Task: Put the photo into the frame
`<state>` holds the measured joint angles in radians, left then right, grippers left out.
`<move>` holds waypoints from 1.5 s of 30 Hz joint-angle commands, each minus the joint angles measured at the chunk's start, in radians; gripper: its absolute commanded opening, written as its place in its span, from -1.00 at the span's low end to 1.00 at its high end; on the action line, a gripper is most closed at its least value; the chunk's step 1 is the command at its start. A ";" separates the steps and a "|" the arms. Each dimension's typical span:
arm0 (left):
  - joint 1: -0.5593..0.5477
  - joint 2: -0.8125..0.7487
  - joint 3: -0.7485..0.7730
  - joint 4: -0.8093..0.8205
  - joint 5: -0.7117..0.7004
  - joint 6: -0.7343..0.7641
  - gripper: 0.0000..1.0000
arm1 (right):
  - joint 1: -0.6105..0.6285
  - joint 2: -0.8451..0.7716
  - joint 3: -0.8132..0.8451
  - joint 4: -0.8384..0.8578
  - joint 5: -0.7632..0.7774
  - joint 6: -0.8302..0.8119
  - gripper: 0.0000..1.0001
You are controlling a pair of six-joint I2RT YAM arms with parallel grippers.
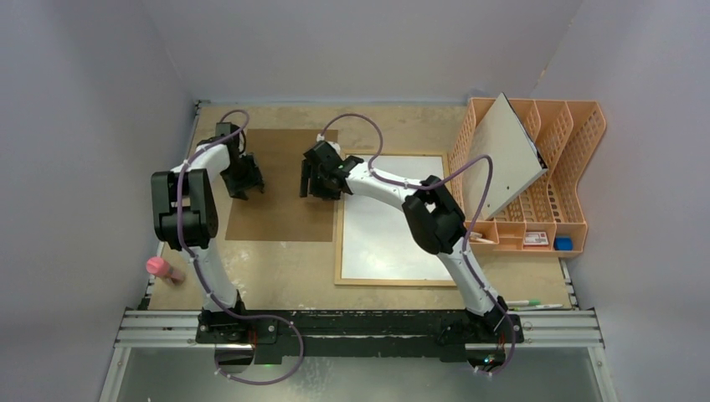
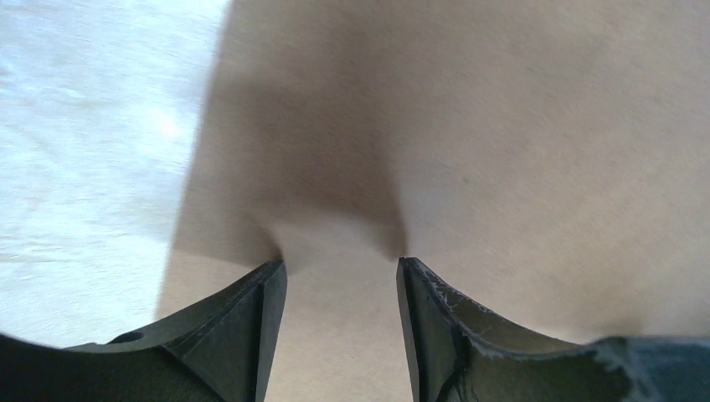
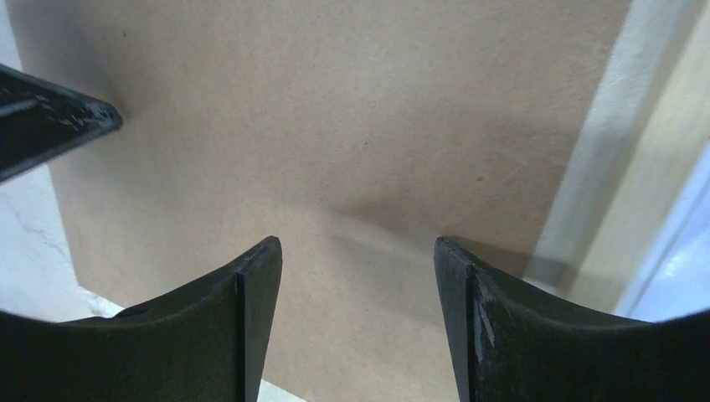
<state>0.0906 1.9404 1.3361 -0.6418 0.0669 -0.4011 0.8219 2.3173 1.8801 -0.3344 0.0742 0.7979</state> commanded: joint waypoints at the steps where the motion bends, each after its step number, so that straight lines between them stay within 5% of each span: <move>1: 0.012 0.079 0.048 -0.128 -0.253 0.021 0.10 | 0.049 0.047 0.082 -0.099 0.105 -0.042 0.40; 9: 0.012 0.028 0.100 -0.075 -0.023 0.057 0.12 | 0.057 -0.001 0.098 -0.126 0.118 -0.013 0.41; 15: 0.028 -0.018 0.244 -0.078 -0.064 0.060 0.38 | 0.048 -0.044 0.149 -0.173 0.148 0.034 0.47; 23: 0.087 -0.005 0.231 -0.025 -0.063 0.101 0.68 | 0.033 0.026 0.227 -0.283 0.158 0.074 0.58; 37: 0.190 0.098 0.152 0.066 0.172 0.106 0.59 | 0.033 0.073 0.231 -0.354 0.211 0.148 0.67; 45: 0.190 0.114 0.152 0.010 0.121 0.065 0.53 | 0.034 0.092 0.257 -0.447 0.219 0.199 0.66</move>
<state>0.2806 2.0483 1.4921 -0.6044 0.1974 -0.3191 0.8532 2.4092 2.1002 -0.6865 0.2535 0.9428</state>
